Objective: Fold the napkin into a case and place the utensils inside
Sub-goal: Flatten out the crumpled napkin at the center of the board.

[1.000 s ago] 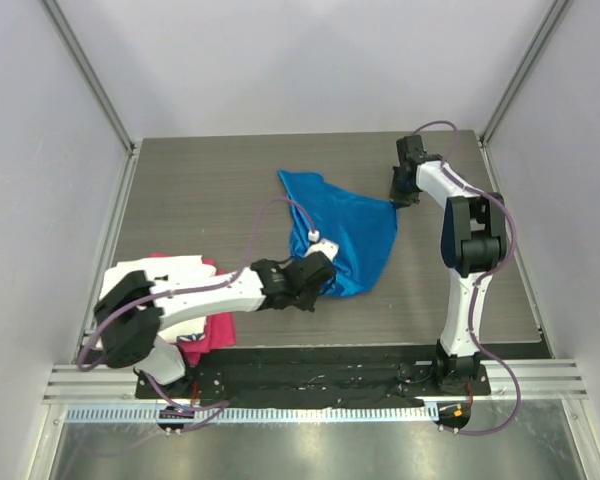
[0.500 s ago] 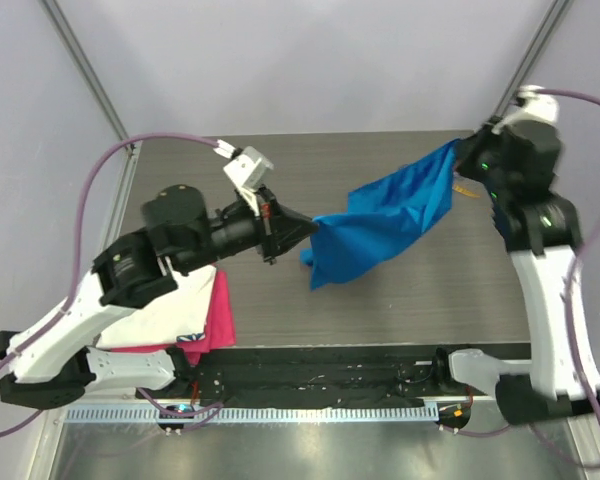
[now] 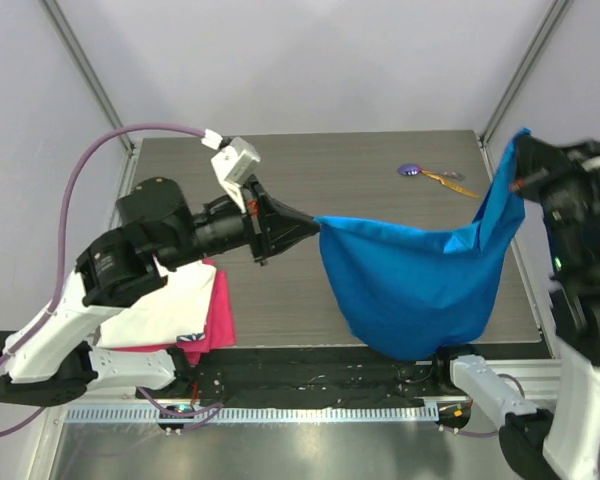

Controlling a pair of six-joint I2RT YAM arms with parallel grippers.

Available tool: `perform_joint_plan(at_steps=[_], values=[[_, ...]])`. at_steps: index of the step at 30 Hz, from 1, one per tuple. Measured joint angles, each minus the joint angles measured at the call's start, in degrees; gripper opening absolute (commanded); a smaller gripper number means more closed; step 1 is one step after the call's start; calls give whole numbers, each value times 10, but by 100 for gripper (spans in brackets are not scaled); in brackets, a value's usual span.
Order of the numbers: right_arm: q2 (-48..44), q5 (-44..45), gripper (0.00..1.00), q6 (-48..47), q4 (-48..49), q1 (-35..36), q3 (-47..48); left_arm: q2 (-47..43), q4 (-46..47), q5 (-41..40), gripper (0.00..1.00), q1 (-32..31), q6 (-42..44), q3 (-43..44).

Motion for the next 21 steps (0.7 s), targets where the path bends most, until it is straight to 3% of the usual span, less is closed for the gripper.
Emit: perform_joint_plan(at_steps=[5,13,14,17,21], values=[[175,-28,1,1,83,0,-13,24,-20,-140,0,36,-38,-72],[525,-110,2,26,238,34,-44,47,-5,-227,0,250,-181,-398],[563,-116,4,27,243,52,-35,47,-6,-227,0,264,-183,-404],[709,-140,22,33,238,97,54,41,10,-229,0,315,-212,-476],[829,-176,47,54,218,136,156,25,24,-227,0,379,-236,-532]])
